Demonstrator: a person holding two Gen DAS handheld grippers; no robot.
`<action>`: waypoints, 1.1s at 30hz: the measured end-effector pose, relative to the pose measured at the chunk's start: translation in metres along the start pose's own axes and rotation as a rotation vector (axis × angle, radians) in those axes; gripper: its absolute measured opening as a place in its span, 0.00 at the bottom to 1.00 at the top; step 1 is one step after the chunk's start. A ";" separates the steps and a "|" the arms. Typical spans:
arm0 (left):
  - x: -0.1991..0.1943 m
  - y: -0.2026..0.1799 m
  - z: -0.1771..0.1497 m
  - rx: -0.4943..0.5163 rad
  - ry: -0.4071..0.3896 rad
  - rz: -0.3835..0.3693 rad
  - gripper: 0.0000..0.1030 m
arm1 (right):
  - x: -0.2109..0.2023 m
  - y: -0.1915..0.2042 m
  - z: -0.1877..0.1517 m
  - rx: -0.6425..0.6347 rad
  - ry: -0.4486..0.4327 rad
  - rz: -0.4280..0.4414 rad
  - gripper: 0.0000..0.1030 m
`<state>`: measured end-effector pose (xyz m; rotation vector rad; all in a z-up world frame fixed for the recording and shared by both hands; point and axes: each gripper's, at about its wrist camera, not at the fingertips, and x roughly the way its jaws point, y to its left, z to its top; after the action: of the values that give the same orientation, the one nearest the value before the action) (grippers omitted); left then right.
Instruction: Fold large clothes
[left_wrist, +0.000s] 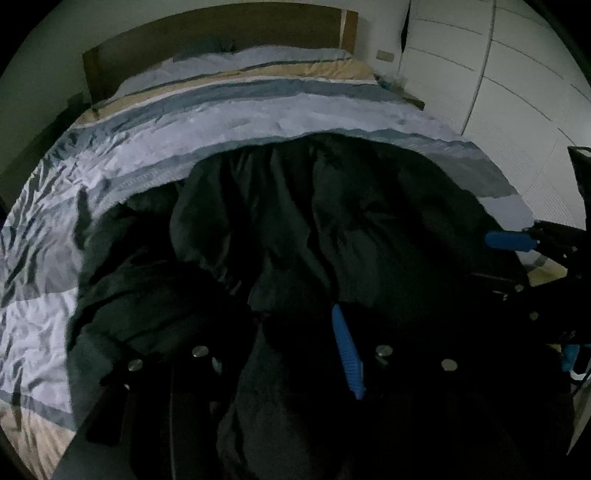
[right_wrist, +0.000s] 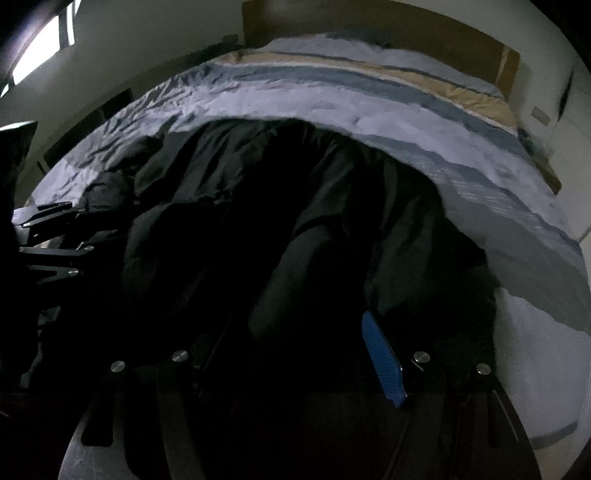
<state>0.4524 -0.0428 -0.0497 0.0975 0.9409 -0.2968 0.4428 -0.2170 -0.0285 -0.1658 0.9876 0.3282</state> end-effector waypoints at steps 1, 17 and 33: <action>-0.006 0.000 -0.001 0.002 -0.002 -0.001 0.42 | -0.008 0.000 -0.002 0.011 -0.006 0.000 0.66; -0.033 -0.003 -0.032 -0.019 0.064 0.007 0.42 | -0.040 0.020 -0.044 0.084 0.046 0.013 0.66; -0.039 -0.001 -0.040 -0.009 0.111 0.023 0.43 | -0.043 0.006 -0.071 0.103 0.113 -0.022 0.66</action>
<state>0.3992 -0.0272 -0.0416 0.1171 1.0506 -0.2676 0.3623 -0.2397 -0.0308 -0.1021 1.1110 0.2486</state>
